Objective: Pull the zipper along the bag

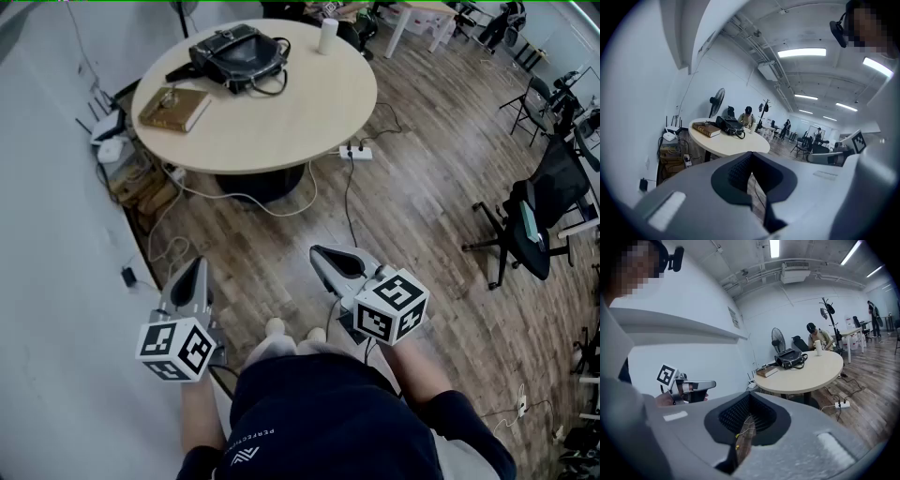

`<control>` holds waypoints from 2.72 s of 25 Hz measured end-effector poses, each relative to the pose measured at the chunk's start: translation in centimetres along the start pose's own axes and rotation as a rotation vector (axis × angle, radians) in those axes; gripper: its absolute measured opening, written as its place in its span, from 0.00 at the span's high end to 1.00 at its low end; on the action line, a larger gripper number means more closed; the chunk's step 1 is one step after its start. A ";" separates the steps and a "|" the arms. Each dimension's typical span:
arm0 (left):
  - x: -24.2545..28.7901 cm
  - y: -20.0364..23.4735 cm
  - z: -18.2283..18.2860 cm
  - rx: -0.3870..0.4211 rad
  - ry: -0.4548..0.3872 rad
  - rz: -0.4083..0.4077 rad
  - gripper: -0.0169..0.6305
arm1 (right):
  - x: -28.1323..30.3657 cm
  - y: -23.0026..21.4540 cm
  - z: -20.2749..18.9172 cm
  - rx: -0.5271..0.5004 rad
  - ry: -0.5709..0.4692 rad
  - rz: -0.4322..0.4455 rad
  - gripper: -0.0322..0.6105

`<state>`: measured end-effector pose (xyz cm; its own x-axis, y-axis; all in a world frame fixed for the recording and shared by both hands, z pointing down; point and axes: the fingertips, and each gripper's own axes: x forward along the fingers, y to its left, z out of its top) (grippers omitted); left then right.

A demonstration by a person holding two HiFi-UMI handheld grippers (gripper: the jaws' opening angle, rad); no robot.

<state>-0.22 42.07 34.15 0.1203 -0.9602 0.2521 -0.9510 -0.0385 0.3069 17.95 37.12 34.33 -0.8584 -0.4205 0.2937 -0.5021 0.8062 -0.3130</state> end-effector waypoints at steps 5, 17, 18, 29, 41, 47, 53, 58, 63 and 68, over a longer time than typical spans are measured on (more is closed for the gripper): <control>0.0 0.4 -0.7 0.000 0.024 0.008 0.95 | 0.3 0.6 -0.3 0.029 0.001 0.025 0.94; 0.1 3.8 -0.3 0.013 0.041 0.005 0.95 | 5.7 2.6 -0.3 0.013 0.061 0.077 0.94; 0.0 4.2 -0.2 0.017 0.044 0.007 0.95 | 6.2 2.9 -0.3 0.013 0.065 0.081 0.94; -0.9 8.7 -0.5 0.003 0.067 0.033 0.95 | 11.3 5.7 -0.3 -0.002 0.091 0.113 0.94; 4.4 10.6 0.5 0.000 0.057 0.005 0.95 | 15.4 2.6 1.2 -0.020 0.094 0.136 0.94; 8.5 12.6 3.1 0.015 0.049 0.020 0.95 | 19.0 0.5 3.5 -0.040 0.106 0.186 0.94; 12.6 14.4 4.5 0.017 0.067 0.032 0.95 | 22.4 -2.4 5.8 -0.041 0.092 0.186 0.94; 15.4 15.4 6.0 0.032 0.074 0.034 0.95 | 24.6 -5.3 7.5 -0.033 0.081 0.158 0.94; 18.5 15.7 7.0 0.026 0.092 0.005 0.95 | 26.2 -7.8 8.8 -0.027 0.075 0.152 0.94; 21.6 15.8 8.1 0.018 0.110 -0.022 0.95 | 28.0 -10.9 9.9 -0.010 0.059 0.108 0.94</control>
<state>-14.97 18.51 37.05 0.1706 -0.9230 0.3449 -0.9525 -0.0649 0.2976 -1.63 12.50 37.05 -0.8994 -0.3062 0.3120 -0.4061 0.8495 -0.3368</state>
